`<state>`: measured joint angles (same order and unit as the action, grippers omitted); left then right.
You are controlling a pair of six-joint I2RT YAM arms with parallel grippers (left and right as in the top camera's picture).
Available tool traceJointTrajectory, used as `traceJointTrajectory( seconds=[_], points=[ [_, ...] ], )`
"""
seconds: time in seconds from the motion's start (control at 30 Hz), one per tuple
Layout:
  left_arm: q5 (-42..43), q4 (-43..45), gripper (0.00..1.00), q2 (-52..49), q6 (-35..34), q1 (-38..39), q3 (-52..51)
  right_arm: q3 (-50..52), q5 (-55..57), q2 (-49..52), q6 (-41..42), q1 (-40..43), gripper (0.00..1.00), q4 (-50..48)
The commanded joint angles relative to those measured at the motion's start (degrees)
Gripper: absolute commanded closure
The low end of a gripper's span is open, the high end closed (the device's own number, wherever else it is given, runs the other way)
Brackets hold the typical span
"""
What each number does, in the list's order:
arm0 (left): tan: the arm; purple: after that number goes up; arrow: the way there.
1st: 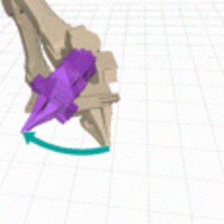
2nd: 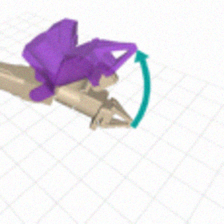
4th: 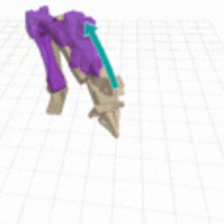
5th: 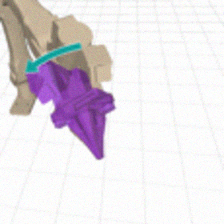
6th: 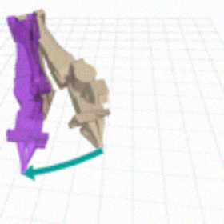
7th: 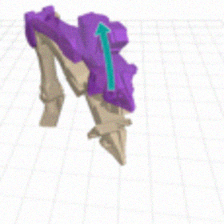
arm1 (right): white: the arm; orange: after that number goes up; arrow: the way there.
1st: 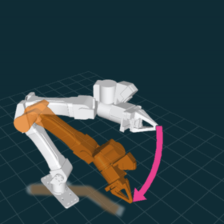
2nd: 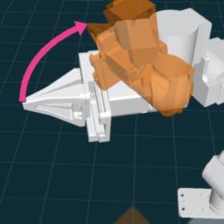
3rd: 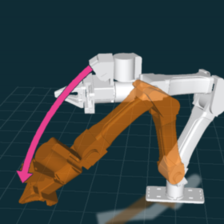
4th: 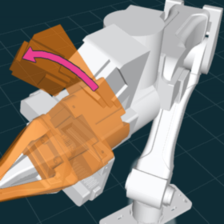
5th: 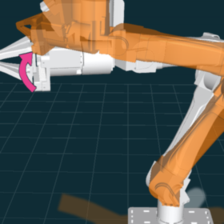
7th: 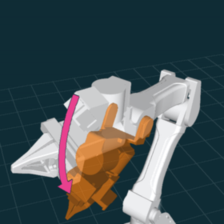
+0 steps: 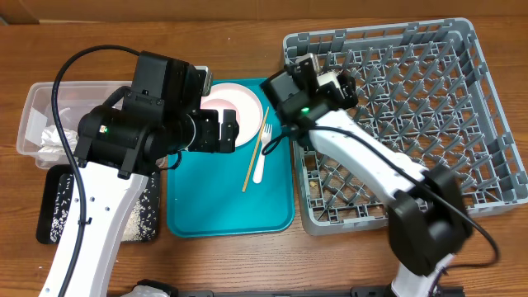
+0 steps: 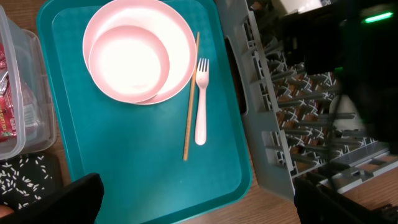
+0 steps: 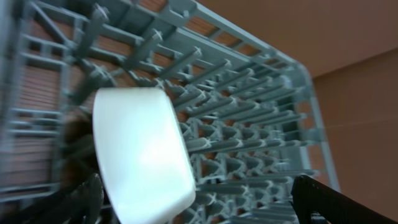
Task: Sort waste into correct bins and load items into the dishwasher
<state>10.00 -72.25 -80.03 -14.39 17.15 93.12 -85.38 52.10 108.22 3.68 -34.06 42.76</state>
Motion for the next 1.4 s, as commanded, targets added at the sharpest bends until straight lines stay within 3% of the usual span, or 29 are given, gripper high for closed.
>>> traceJointTrajectory(
  seconds=[0.0, 0.33, 0.53, 0.83, 1.17, 1.37],
  points=[
    [-0.5, 0.1, 0.0, 0.5, 1.1, -0.3, 0.7, -1.7, -15.8, -6.9, 2.6, 2.4, 0.0, 0.3],
    [-0.5, 0.1, 0.0, 0.5, 1.1, -0.3, 0.7, -1.7, -39.3, -17.2, 13.1, 12.2, 0.0, 6.5],
    [-0.5, 0.1, 0.0, 0.5, 1.1, -0.3, 0.7, -1.6, -51.4, -17.7, 14.0, 20.7, 0.0, 12.1],
    [-0.5, 0.1, 0.0, 0.5, 1.1, -0.3, 0.7, -1.6, -52.4, -17.7, 14.0, 30.4, 0.0, 19.0],
    [-2.3, 6.1, 0.0, 0.2, 1.0, -0.3, 0.7, -0.2, -52.2, -17.7, 14.0, 30.7, 0.0, 21.8],
    [-8.9, 6.5, 0.0, -4.2, -5.4, -0.2, -0.3, -0.2, -52.2, -17.7, 14.0, 30.7, 0.0, 21.9]
  ],
)
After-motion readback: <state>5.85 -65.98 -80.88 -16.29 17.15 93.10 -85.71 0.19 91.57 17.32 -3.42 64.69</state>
